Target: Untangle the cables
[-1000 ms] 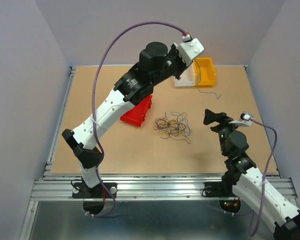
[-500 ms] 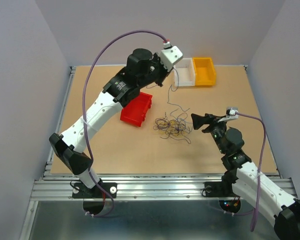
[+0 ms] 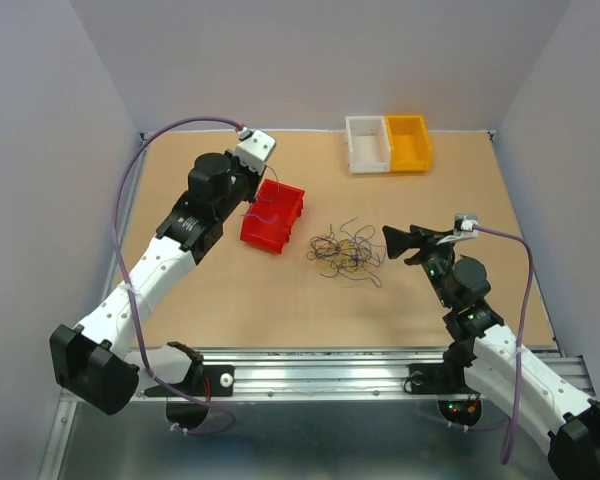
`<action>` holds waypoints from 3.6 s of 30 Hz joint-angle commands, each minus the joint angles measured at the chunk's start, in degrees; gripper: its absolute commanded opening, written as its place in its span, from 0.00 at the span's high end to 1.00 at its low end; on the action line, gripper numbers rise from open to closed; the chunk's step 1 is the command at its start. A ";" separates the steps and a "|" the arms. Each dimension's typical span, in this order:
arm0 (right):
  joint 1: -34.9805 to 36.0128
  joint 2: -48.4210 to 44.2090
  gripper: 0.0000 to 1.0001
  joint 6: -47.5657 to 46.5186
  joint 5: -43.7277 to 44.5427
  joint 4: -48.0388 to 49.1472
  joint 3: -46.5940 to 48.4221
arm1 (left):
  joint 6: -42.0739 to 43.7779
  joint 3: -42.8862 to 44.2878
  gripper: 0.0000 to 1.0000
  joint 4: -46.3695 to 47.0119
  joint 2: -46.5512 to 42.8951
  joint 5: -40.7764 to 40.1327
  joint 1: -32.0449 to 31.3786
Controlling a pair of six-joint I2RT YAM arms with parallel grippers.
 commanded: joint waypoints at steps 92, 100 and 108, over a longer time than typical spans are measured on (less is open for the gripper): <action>-0.30 4.82 0.09 0.41 1.28 -2.26 4.58 | -7.94 -2.14 0.41 8.30 22.42 -1.73 2.30; -0.21 20.02 0.15 -1.77 -0.98 -25.44 20.93 | -3.02 -5.57 0.33 9.89 19.17 11.37 0.72; -0.30 25.50 0.04 4.00 8.15 -36.03 26.75 | -0.82 -9.79 0.31 13.58 14.16 15.50 -0.86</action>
